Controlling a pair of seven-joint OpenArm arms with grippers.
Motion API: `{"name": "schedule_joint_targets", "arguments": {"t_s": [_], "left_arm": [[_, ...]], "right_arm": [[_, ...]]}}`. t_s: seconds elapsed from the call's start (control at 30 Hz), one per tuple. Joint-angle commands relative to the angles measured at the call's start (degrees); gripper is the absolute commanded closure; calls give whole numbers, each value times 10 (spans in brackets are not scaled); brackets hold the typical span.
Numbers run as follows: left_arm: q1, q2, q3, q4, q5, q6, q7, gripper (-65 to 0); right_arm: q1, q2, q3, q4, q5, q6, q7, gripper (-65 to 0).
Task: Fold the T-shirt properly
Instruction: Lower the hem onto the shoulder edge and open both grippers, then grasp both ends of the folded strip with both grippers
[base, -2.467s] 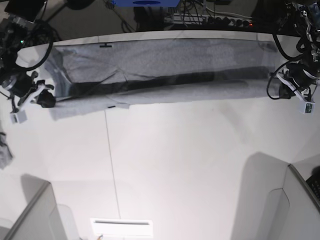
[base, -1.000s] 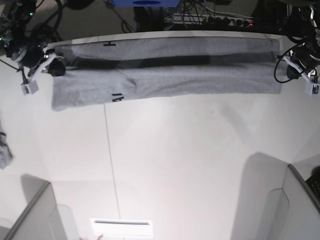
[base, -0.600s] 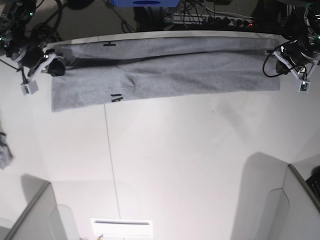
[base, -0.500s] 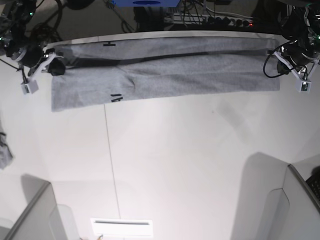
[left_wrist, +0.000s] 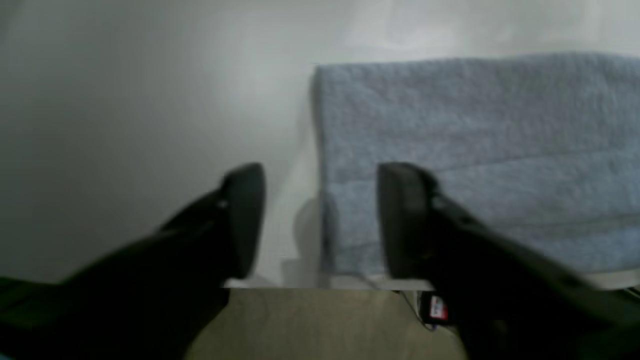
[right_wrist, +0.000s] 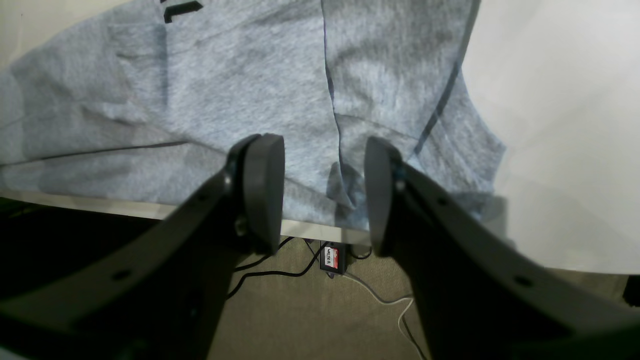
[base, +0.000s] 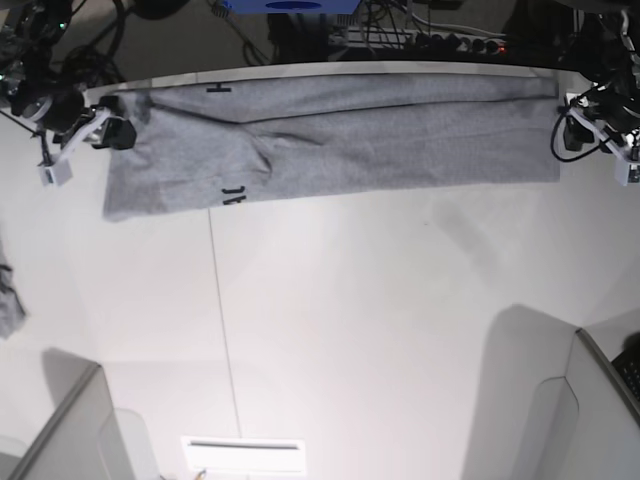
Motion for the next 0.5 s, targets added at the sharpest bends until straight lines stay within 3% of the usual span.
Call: {"name": "schedule_joint_targets", "arguments": {"t_s": [0.0, 0.07, 0.13, 0.2, 0.27, 0.3, 0.47], "left_arm": [[2, -8, -12, 8, -3, 2, -9, -402], [0, -7, -12, 8, -4, 1, -9, -398], [-3, 5, -12, 8, -4, 1, -9, -352], [-21, 30, -11, 5, -4, 1, -9, -211], [-34, 52, -11, 0, 1, 1, -9, 0], [-38, 60, -11, -3, 1, 1, -9, 0], [-65, 87, 0, -38, 1, 3, -9, 0]], "right_arm": [[10, 8, 1, 8, 7, 0, 8, -240], [15, 8, 0, 7, 7, 0, 8, -240], [27, 8, 0, -1, 7, 0, 8, -237], [42, 8, -1, -25, 7, 0, 8, -191], [56, 8, -1, -55, 7, 0, 8, -72], [62, 8, -1, -67, 7, 1, 8, -5], [88, 8, -3, -123, 7, 1, 20, 0]]}}
